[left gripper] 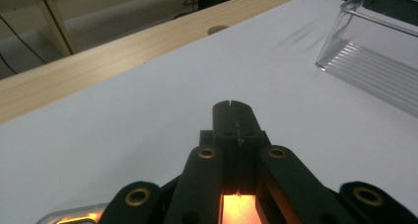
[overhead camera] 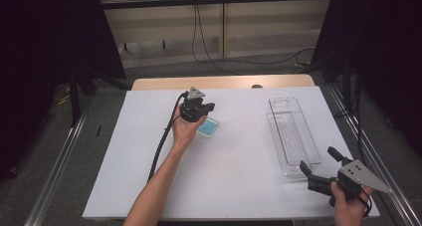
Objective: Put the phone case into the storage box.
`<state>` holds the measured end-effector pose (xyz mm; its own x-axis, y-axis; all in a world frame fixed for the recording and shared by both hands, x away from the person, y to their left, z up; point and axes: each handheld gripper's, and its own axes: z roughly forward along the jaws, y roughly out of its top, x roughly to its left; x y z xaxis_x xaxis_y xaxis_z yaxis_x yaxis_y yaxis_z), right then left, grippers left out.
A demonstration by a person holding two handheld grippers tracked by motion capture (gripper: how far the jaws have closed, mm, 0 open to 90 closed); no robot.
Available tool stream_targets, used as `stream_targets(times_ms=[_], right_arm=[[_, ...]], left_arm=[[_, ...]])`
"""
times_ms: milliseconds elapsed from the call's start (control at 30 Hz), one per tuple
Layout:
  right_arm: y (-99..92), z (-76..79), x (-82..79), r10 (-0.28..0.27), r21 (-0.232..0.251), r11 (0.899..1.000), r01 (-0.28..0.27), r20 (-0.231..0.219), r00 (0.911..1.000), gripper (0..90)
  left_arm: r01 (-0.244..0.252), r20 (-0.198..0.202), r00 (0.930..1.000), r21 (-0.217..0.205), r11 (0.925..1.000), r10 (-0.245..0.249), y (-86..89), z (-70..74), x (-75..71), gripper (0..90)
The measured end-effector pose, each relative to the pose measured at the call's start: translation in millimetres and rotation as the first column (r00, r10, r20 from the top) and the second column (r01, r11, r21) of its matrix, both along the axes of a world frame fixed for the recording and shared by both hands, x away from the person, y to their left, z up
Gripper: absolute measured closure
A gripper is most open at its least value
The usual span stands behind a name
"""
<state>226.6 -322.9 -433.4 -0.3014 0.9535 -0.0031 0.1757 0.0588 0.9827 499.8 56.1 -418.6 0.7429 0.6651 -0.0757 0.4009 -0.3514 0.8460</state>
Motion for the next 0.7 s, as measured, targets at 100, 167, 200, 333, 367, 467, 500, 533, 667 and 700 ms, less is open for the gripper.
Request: stream_targets(times_ms=[100, 167, 200, 333, 367, 467, 500, 533, 667, 700], right_arm=[[0.2, 0.1, -0.1, 0.007, 0.0, 1.0, -0.007, 0.0, 1.0, 0.2], [0.1, 0.2, -0.2, 0.008, 0.0, 1.0, -0.008, 0.0, 1.0, 0.3], [-0.1, 0.2, -0.2, 0.008, 0.0, 1.0, -0.008, 0.001, 1.0, 0.2], [-0.8, 0.0, -0.3, 0.011, 0.002, 1.0, -0.011, -0.002, 0.9999, 0.2], [-0.8, -0.1, -0.5, 0.012, 0.004, 1.0, -0.011, -0.002, 0.9999, 0.3], [-0.8, 0.0, -0.6, 0.012, 0.005, 1.0, -0.012, -0.002, 0.9999, 0.3], [-0.7, 0.3, -0.6, 0.013, 0.005, 1.0, -0.013, -0.001, 0.9999, 0.3], [-0.7, 0.5, -0.5, 0.012, 0.006, 1.0, -0.012, 0.003, 0.9999, 0.2], [-0.5, 0.0, -0.4, 0.013, 0.006, 1.0, -0.013, -0.001, 0.9999, 0.3], [-0.5, 0.0, -0.4, 0.013, 0.006, 1.0, -0.013, -0.001, 0.9999, 0.3]], left_arm=[[0.008, -0.02, 0.9998, 0.041, 0.9991, -0.008, -6.2, -2.9, 2.7, 90.0], [0.013, -0.038, 0.9992, 0.048, 0.9988, -0.012, -8.8, -4.6, 4.4, 90.0], [0.011, -0.046, 0.9989, 0.051, 0.9986, -0.009, -10.3, -5.5, 5.1, 90.0], [0.035, -0.079, 0.9965, 0.094, 0.995, -0.028, -14.0, -8.1, 11.5, 90.0], [0.034, -0.081, 0.9964, 0.106, 0.9937, -0.026, -15.4, -8.2, 13.3, 90.0], [0.052, -0.115, 0.9927, 0.125, 0.9908, -0.038, -19.7, -9.1, 18.5, 90.0], [0.062, -0.123, 0.9913, 0.129, 0.9897, -0.046, -19.7, -9.3, 19.6, 90.0], [0.061, -0.139, 0.9894, 0.14, 0.9882, -0.041, -20.1, -11.3, 21.5, 90.0], [0.054, -0.177, 0.9838, 0.137, 0.9891, -0.029, -19.8, -19.6, 24.7, 90.0], [0.054, -0.177, 0.9838, 0.137, 0.9891, -0.029, -19.8, -19.6, 24.7, 90.0]])
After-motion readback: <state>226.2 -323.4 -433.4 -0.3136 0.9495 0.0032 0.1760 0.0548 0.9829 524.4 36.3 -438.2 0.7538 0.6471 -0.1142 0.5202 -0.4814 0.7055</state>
